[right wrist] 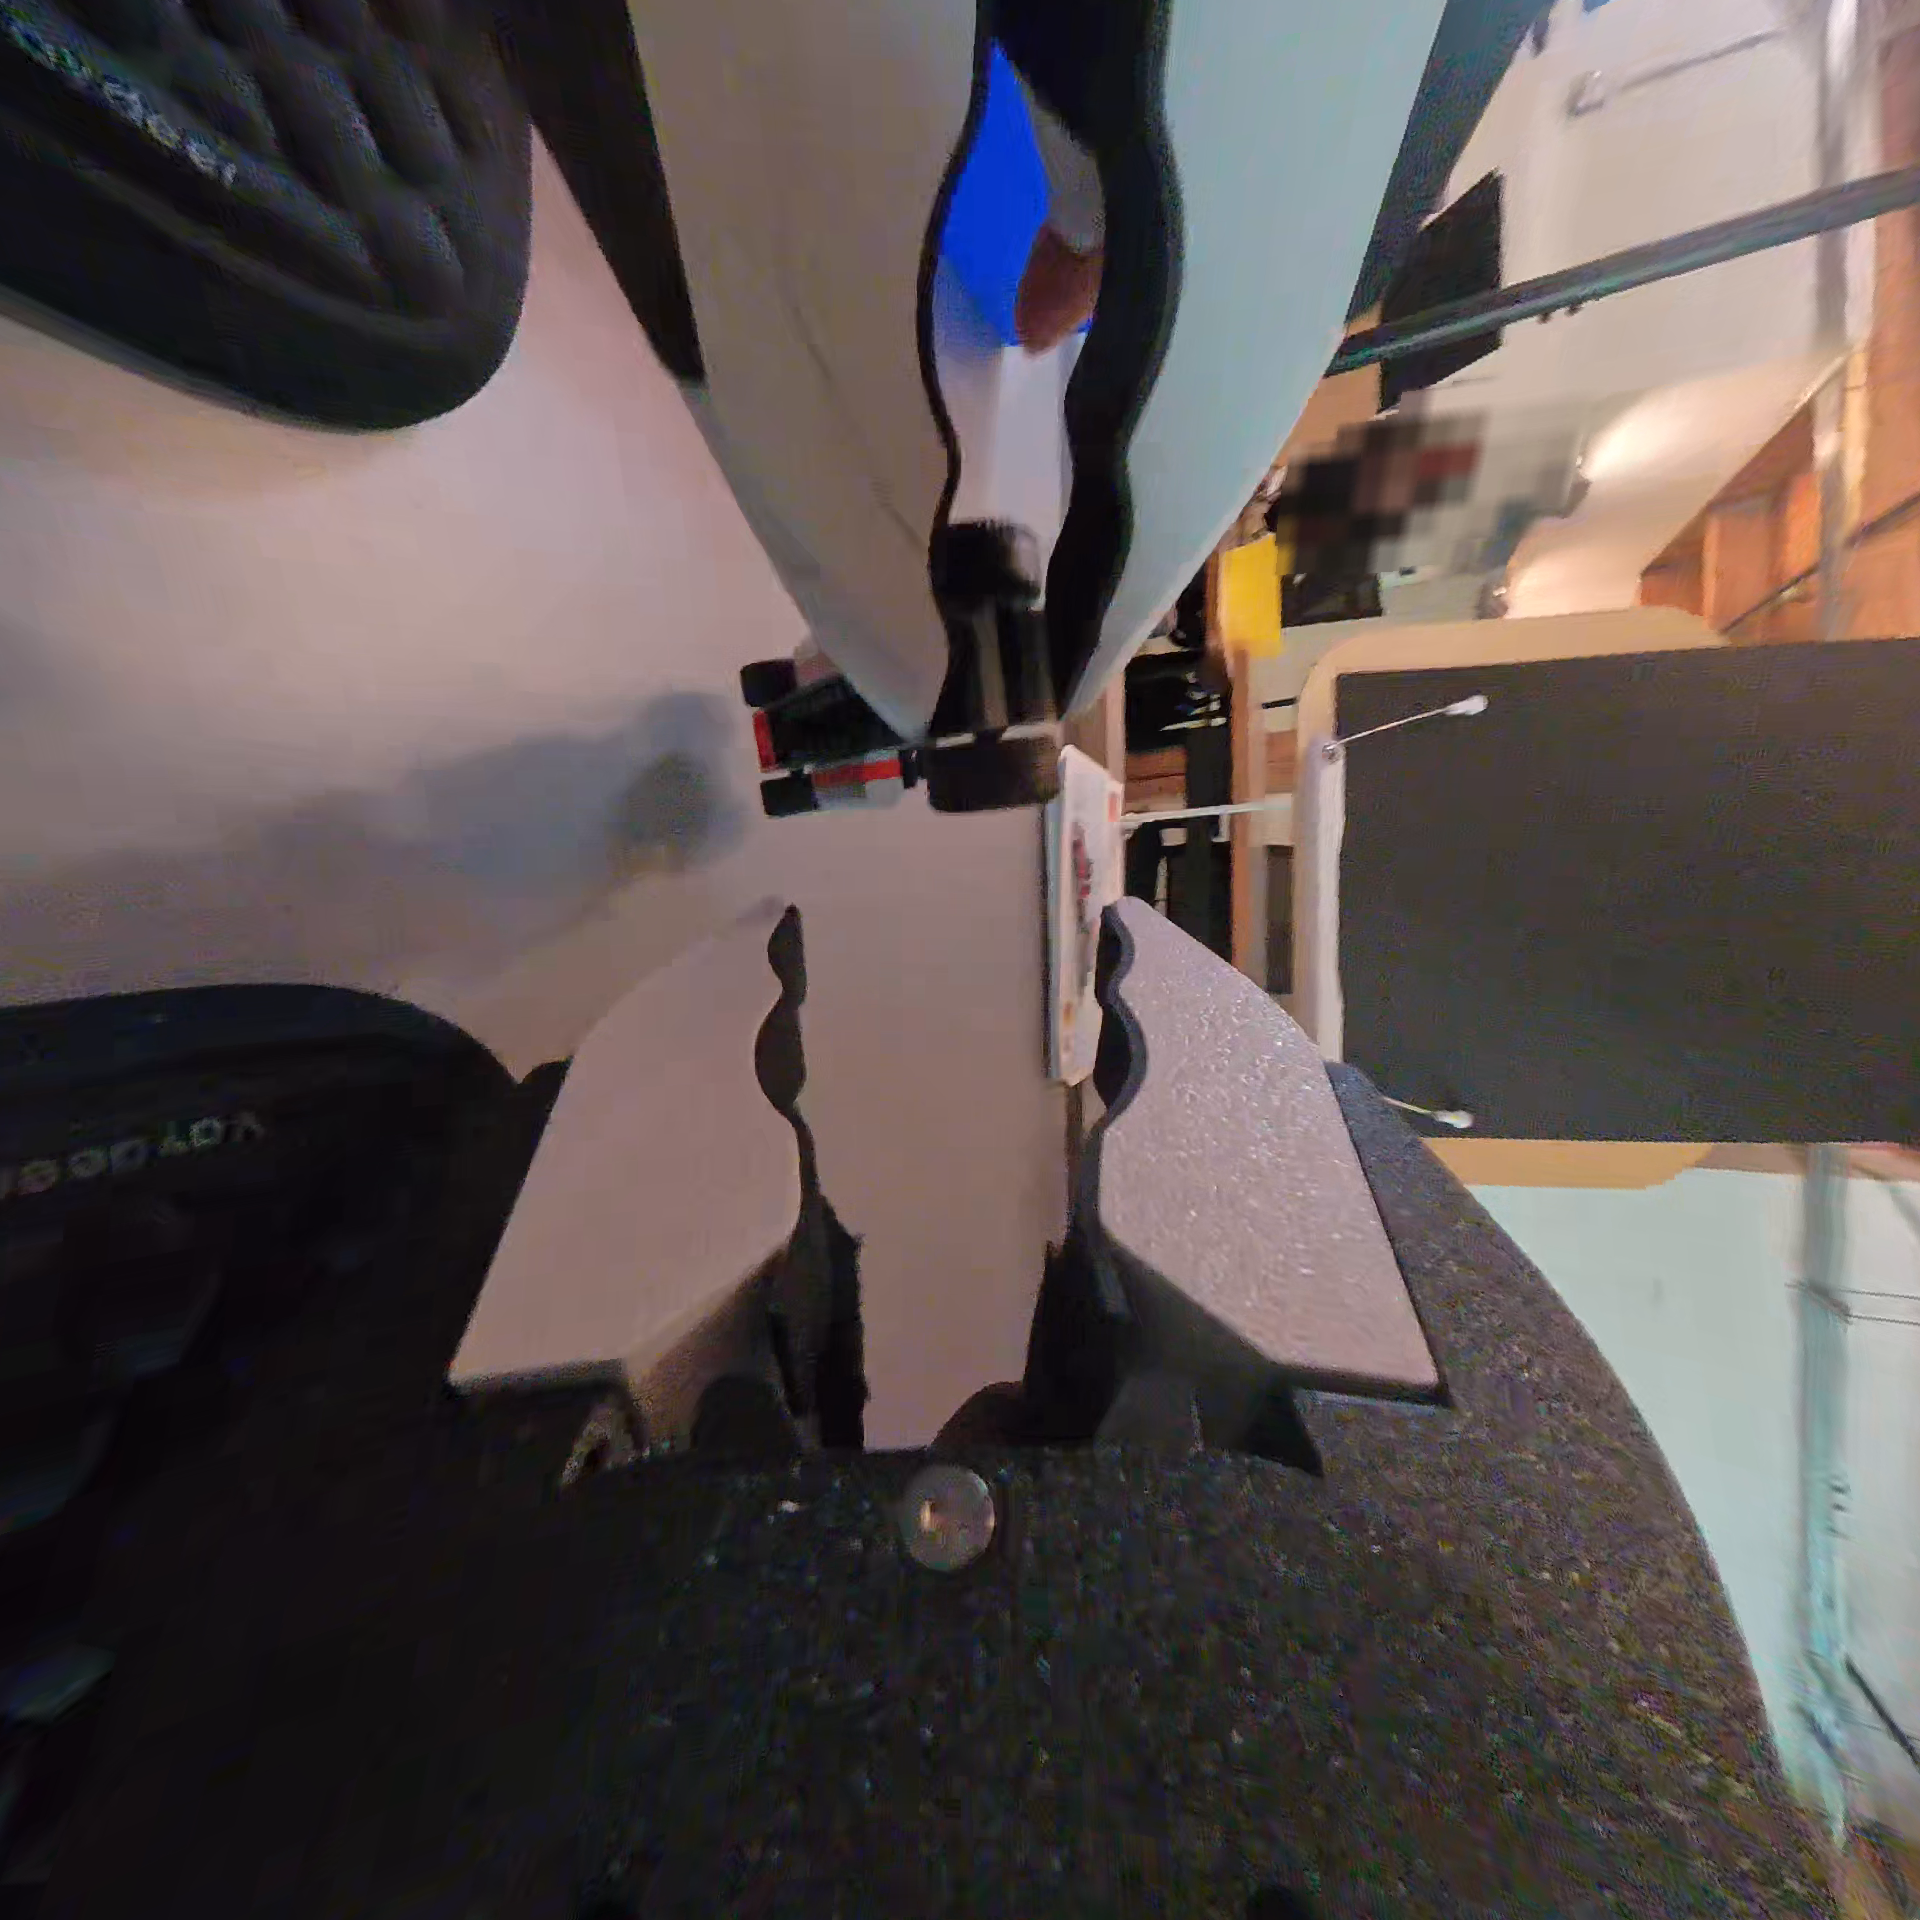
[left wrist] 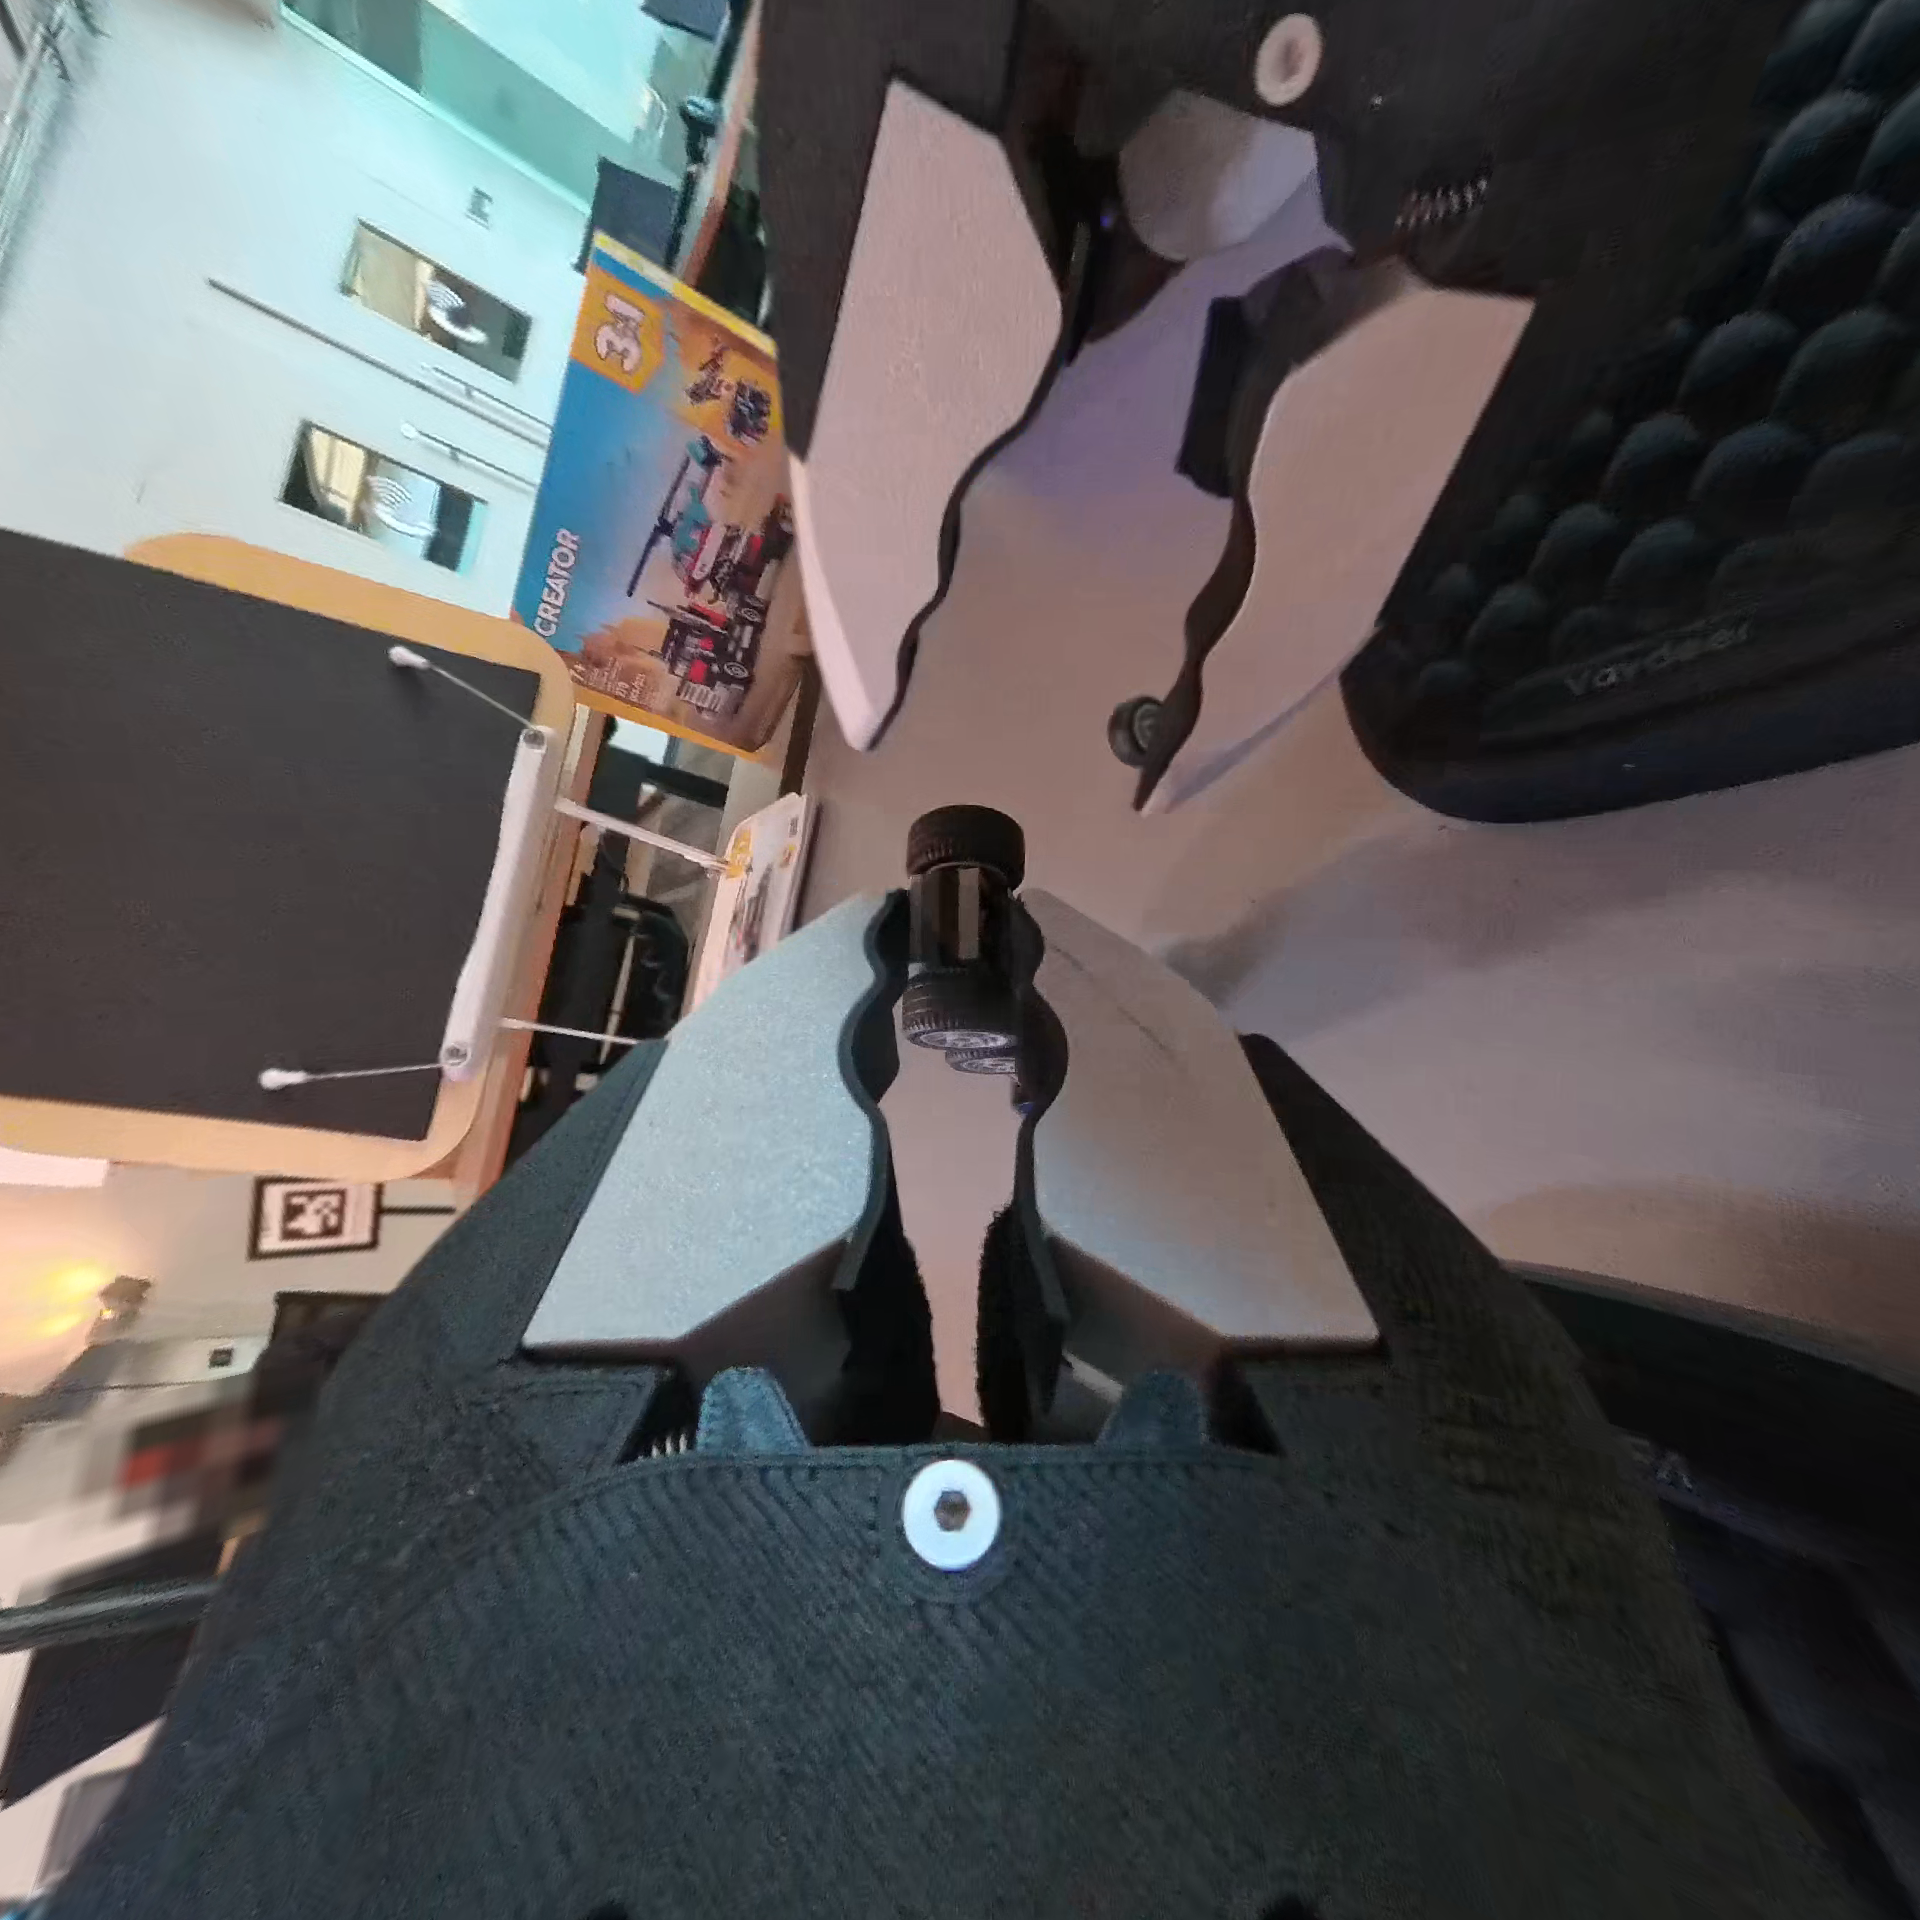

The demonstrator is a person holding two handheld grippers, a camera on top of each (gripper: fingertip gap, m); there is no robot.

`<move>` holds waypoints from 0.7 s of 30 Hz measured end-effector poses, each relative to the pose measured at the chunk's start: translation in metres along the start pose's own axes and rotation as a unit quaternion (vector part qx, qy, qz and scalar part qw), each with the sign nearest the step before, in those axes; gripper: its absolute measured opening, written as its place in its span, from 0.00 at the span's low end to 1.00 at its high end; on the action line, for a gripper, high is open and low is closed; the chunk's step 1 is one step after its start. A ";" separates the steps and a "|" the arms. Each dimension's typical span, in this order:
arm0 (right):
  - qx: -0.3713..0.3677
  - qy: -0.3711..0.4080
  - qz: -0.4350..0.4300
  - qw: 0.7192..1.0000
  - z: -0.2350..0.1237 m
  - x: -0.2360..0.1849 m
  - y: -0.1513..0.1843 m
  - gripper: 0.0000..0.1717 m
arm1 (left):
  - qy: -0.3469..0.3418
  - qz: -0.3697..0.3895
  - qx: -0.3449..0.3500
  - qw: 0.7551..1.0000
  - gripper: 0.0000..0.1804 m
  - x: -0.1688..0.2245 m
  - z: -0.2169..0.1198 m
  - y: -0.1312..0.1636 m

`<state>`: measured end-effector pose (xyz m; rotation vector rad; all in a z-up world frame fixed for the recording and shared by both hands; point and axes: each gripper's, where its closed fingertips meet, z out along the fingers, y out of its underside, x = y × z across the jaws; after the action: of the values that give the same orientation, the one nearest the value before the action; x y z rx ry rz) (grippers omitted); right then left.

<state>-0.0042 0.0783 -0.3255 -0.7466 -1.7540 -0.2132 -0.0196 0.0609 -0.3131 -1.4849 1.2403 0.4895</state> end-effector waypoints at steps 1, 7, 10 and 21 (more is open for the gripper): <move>0.009 0.020 -0.012 1.000 0.000 0.001 -0.007 0.29 | 0.001 0.007 -0.006 1.000 0.10 0.002 0.001 -0.001; -0.036 0.055 -0.059 0.996 0.010 -0.001 -0.011 0.15 | 0.011 0.002 -0.022 1.000 0.10 0.012 0.007 -0.007; -0.059 0.039 -0.057 0.996 0.015 -0.006 -0.007 0.13 | 0.014 -0.008 -0.039 0.999 0.10 0.015 0.010 -0.003; -0.104 0.010 -0.144 0.984 0.010 -0.010 0.037 0.00 | 0.006 -0.063 -0.073 0.995 0.10 0.017 -0.004 0.009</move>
<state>0.0106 0.1091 -0.3461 -0.6335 -1.8352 -0.6054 -0.0229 0.0510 -0.3298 -1.6801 1.1331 0.4955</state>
